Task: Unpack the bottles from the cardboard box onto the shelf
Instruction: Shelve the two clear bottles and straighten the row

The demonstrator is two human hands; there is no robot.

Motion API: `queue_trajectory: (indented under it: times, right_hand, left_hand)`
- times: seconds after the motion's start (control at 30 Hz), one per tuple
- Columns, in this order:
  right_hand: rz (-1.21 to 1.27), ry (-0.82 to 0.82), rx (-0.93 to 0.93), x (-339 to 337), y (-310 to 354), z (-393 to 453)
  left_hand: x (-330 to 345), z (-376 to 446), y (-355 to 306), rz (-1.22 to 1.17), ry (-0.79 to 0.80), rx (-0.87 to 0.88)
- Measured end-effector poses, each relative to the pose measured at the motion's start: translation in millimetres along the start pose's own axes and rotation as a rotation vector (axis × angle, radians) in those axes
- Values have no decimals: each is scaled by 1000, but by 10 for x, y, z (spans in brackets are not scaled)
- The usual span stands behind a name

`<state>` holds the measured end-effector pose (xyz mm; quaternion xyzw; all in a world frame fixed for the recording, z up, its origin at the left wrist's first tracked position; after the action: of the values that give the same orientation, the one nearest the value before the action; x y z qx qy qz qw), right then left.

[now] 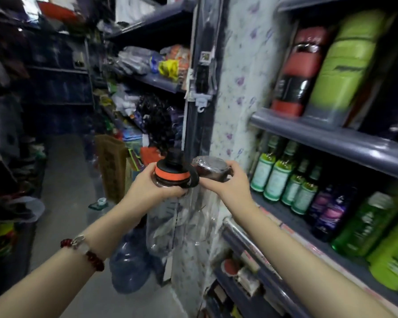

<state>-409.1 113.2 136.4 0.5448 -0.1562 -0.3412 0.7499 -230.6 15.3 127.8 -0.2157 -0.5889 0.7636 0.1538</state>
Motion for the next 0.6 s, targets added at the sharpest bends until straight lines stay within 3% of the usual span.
queue_trajectory:
  times: [0.2, 0.43, 0.6]
  right_hand:
    - [-68, -228, -47, -837, 526, -76]
    - [-205, -425, -68, -1861, 1080, -479]
    - [-223, -544, -77, -2513, 1401, -855]
  left_hand:
    - [636, 223, -605, -65, 252, 129]
    - [1602, 88, -1268, -173, 612, 124]
    - [2249, -124, -1705, -205, 747, 147]
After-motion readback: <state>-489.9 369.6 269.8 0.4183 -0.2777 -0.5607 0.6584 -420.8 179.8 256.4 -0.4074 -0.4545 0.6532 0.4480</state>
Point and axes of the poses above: each hand's wrist, its own z-axis towards the middle knuckle, its own x-axis out of the palm, y = z × x, the point moved 6 cm from there along z, towards the middle knuckle, and after that the axes turned 1 degree about -x, right-handed, at the moved point
